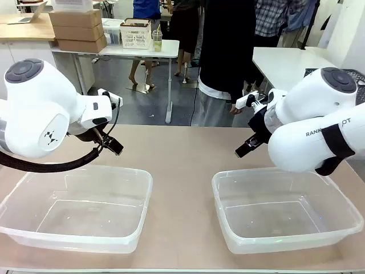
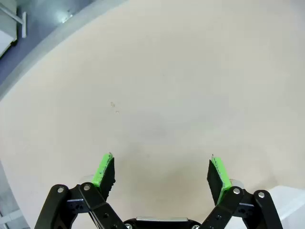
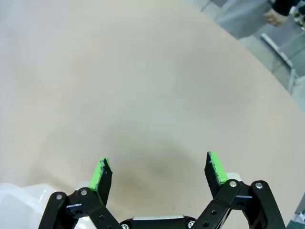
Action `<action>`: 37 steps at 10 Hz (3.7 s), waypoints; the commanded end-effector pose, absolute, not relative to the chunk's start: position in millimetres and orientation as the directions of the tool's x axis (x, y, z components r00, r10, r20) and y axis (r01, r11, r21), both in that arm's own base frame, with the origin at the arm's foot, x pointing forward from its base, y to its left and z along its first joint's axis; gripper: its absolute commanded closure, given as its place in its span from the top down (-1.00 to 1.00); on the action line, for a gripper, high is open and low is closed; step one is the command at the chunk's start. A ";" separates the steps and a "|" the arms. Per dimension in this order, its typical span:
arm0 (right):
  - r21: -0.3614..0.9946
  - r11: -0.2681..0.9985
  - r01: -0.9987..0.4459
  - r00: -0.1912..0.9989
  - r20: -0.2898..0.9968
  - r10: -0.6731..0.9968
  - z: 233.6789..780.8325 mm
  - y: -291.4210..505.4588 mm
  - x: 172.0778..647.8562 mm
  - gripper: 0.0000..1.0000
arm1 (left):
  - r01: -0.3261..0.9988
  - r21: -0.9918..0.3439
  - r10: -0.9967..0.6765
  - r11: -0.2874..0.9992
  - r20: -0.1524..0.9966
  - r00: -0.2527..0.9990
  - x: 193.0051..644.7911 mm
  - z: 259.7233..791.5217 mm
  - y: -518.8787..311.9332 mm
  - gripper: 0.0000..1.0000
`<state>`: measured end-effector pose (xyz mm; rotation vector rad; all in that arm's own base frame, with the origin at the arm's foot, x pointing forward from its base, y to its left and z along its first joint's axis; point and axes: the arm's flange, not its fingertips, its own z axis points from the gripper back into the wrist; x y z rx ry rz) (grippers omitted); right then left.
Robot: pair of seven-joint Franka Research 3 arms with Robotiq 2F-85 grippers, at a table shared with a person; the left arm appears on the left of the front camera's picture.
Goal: Sort the waste into each basket.
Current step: Pick up the Organizing box on the left side of the table and lift it.
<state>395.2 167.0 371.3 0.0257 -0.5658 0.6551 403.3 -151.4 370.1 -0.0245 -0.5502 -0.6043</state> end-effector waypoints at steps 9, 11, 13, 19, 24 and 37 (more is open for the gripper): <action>-0.151 0.798 -0.583 0.648 0.506 0.569 371.3 167.0 395.2 1.00 | 0.546 0.135 -0.533 0.827 0.498 0.684 403.3 370.2 -151.5 1.00; -0.151 0.798 -0.583 0.648 0.506 0.569 371.3 167.0 395.2 1.00 | 0.546 0.135 -0.533 0.827 0.498 0.684 403.3 370.2 -151.5 1.00; -0.152 0.798 -0.583 0.648 0.505 0.570 371.3 167.0 395.2 1.00 | 0.545 0.135 -0.532 0.827 0.498 0.684 403.3 370.1 -151.5 1.00; 0.023 0.907 -0.420 0.598 0.759 0.257 516.4 140.1 363.2 1.00 | 0.531 -0.032 -0.370 0.847 0.682 0.631 355.8 509.3 -147.9 1.00; 0.893 0.421 -0.163 0.828 0.355 -0.434 585.3 33.5 343.6 1.00 | -0.041 -0.810 0.472 0.585 0.299 0.829 347.9 554.8 -36.6 1.00; 0.820 0.493 -0.290 0.920 0.381 -0.093 572.9 97.7 373.4 1.00 | 0.215 -0.693 0.039 0.689 0.331 0.943 335.1 534.0 15.7 1.00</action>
